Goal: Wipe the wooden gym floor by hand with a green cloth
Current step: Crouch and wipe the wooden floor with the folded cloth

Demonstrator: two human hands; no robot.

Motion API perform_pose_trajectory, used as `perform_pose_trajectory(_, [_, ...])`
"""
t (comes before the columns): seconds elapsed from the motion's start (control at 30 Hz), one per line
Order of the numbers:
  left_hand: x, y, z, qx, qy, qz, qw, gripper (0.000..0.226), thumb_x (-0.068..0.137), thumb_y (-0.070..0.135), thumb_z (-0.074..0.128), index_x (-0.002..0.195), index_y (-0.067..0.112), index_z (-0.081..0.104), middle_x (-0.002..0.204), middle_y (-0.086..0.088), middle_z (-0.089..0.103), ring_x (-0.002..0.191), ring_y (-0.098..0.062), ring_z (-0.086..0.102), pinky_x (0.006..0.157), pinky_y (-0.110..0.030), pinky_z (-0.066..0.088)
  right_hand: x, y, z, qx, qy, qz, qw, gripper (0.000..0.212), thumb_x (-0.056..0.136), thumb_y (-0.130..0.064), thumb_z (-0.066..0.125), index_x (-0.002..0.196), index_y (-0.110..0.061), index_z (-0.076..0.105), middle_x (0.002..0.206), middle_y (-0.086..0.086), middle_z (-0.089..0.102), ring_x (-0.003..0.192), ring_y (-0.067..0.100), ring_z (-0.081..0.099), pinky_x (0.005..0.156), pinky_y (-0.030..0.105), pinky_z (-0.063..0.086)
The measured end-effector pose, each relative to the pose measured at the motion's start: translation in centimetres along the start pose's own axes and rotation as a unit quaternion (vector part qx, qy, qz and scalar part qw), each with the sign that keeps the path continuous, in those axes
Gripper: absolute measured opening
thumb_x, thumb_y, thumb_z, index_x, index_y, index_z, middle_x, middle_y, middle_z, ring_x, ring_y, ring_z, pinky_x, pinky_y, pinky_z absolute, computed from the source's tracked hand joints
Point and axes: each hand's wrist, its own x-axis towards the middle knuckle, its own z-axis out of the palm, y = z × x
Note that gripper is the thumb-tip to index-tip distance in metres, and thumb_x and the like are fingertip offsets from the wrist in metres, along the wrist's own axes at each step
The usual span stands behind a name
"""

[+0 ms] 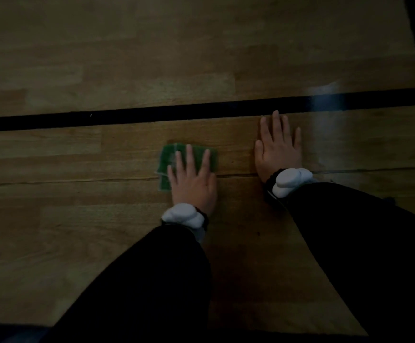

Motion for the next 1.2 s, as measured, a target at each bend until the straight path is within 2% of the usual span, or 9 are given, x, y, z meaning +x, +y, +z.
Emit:
perform_pose_trajectory(0.07, [-1.0,2.0,1.1,0.017,0.013,0.044,0.999,0.059,0.093,0.047,0.014,0.150,0.034,0.014,0.160,-0.008,0.002,0.147,-0.033,0.000,0.114,-0.050,-0.003,0.0,0.0,0.0,-0.001,-0.005,0.000,1.000,0.059,0.099,-0.037,0.024,0.153,-0.022,0.005,0.161,0.005,-0.002,0.148,0.024,-0.002,0.117,0.049,-0.001])
perform_pose_trajectory(0.17, [-2.2,3.7,2.1,0.008,0.009,0.078,0.997,0.059,0.090,0.044,0.021,0.146,0.032,0.031,0.156,-0.010,0.023,0.144,-0.037,0.018,0.113,-0.054,0.009,-0.1,-0.2,0.0,-0.005,0.000,0.000,1.000,0.059,0.099,-0.036,0.024,0.153,-0.022,0.006,0.161,0.005,-0.002,0.148,0.024,-0.002,0.117,0.049,-0.001])
perform_pose_trajectory(0.37, [-2.5,2.7,1.7,0.025,-0.004,0.130,0.991,0.062,0.089,0.046,0.007,0.150,0.037,0.015,0.161,-0.002,0.002,0.148,-0.029,-0.004,0.116,-0.045,-0.005,-0.1,-0.3,-0.2,-0.005,-0.014,0.003,1.000,0.059,0.100,-0.037,0.023,0.153,-0.023,0.002,0.161,0.003,-0.005,0.148,0.024,-0.005,0.117,0.048,-0.002])
perform_pose_trajectory(0.5, [-2.8,0.2,0.9,0.060,-0.020,0.139,0.988,0.065,0.086,0.049,0.001,0.150,0.039,0.007,0.161,0.001,-0.004,0.148,-0.027,-0.008,0.116,-0.045,-0.007,0.0,-0.3,-0.5,-0.001,-0.020,0.000,1.000,0.058,0.100,-0.037,0.022,0.153,-0.023,0.002,0.161,0.003,-0.006,0.148,0.023,-0.006,0.118,0.048,-0.002])
perform_pose_trajectory(0.6, [-3.6,-3.4,0.1,0.076,-0.049,0.093,0.992,0.065,0.085,0.052,-0.005,0.149,0.039,-0.004,0.159,0.000,-0.013,0.147,-0.026,-0.013,0.114,-0.043,-0.012,0.0,0.1,-0.7,-0.001,-0.039,-0.002,0.999,0.058,0.101,-0.038,0.021,0.153,-0.024,-0.001,0.160,0.002,-0.009,0.147,0.023,-0.008,0.118,0.048,-0.003])
perform_pose_trajectory(0.7, [-4.8,-7.5,-1.1,0.060,-0.070,0.013,0.996,0.065,0.086,0.050,0.004,0.149,0.038,-0.008,0.158,0.000,-0.019,0.146,-0.025,-0.016,0.117,-0.044,-0.009,0.0,0.0,-1.1,-0.001,-0.059,-0.004,0.998,0.058,0.101,-0.038,0.021,0.153,-0.024,-0.003,0.160,0.002,-0.012,0.147,0.023,-0.010,0.118,0.048,-0.003])
perform_pose_trajectory(0.8, [-5.2,-9.5,-1.8,0.043,-0.087,-0.018,0.995,0.056,0.098,0.047,0.012,0.149,0.036,-0.008,0.158,0.000,-0.019,0.146,-0.024,-0.017,0.118,-0.045,-0.006,0.3,0.1,-1.6,-0.001,-0.092,-0.006,0.996,0.059,0.101,-0.038,0.021,0.152,-0.024,-0.005,0.159,0.002,-0.015,0.147,0.024,-0.012,0.118,0.048,-0.004])
perform_pose_trajectory(0.97, [-5.2,-6.7,-1.5,-0.013,-0.079,-0.055,0.995,0.056,0.101,0.042,0.020,0.151,0.033,-0.005,0.158,-0.003,-0.021,0.145,-0.029,-0.019,0.119,-0.048,-0.007,0.6,0.1,-2.2,0.009,-0.131,-0.006,0.991,0.060,0.102,-0.038,0.023,0.152,-0.024,-0.007,0.158,0.002,-0.020,0.146,0.023,-0.016,0.118,0.046,-0.007])
perform_pose_trajectory(1.2, [-6.8,0.8,0.5,0.019,-0.097,0.064,0.993,0.057,0.100,0.044,0.023,0.149,0.038,-0.006,0.157,0.000,-0.022,0.144,-0.029,-0.021,0.115,-0.049,-0.011,0.3,-0.3,-3.0,0.002,-0.149,-0.013,0.989,0.063,0.101,-0.038,0.027,0.152,-0.022,-0.007,0.159,0.004,-0.019,0.146,0.024,-0.014,0.119,0.047,-0.005])
